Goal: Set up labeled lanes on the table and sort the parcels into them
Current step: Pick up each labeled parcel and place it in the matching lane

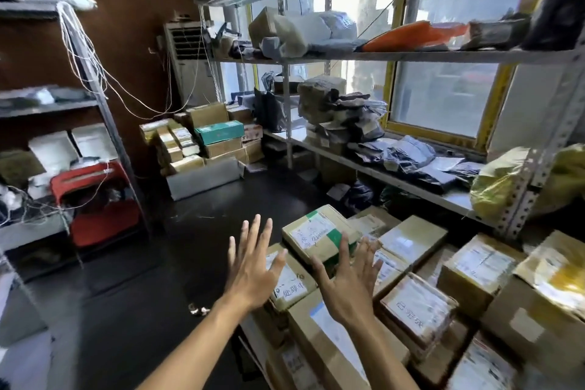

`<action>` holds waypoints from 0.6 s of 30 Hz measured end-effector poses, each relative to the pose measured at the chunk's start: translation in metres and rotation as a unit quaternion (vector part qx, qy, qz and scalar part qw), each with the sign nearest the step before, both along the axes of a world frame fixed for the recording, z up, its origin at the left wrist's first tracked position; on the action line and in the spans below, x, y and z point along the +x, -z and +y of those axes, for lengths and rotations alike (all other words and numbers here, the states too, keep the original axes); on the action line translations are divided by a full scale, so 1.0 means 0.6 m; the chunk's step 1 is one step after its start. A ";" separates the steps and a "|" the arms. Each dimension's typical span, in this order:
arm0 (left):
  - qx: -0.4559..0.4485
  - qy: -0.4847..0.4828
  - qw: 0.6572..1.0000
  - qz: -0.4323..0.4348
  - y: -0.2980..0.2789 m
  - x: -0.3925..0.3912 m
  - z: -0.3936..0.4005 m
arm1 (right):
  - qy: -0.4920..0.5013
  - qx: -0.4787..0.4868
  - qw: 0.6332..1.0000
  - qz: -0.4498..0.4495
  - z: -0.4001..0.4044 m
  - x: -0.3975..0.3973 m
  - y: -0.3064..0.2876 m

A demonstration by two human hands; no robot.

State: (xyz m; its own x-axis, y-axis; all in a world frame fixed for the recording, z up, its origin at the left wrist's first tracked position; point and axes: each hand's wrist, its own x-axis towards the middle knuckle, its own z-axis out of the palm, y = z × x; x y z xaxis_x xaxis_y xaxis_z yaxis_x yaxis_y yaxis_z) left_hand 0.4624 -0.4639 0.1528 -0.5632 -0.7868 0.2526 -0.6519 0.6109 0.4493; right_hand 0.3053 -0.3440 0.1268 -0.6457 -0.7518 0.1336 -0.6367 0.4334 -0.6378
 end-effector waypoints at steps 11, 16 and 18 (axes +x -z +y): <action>0.361 0.108 0.903 0.206 0.039 -0.151 -0.211 | 0.140 -0.285 0.779 -0.540 -0.160 -0.053 -0.010; 0.467 0.118 0.856 0.187 0.033 -0.219 -0.318 | 0.258 -0.225 0.791 -0.508 -0.224 -0.083 -0.040; 0.532 0.117 0.828 0.138 0.034 -0.243 -0.351 | 0.283 -0.198 0.786 -0.513 -0.246 -0.101 -0.035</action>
State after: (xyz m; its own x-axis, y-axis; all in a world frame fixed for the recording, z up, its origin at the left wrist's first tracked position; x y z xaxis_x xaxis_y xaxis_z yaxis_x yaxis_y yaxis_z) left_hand 0.3168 -0.6745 0.1324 -0.7672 -0.5252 -0.3681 -0.3548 -0.1306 0.9258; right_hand 0.2450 -0.4918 0.1475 -0.7826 -0.3356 -0.5244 0.5236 0.1009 -0.8460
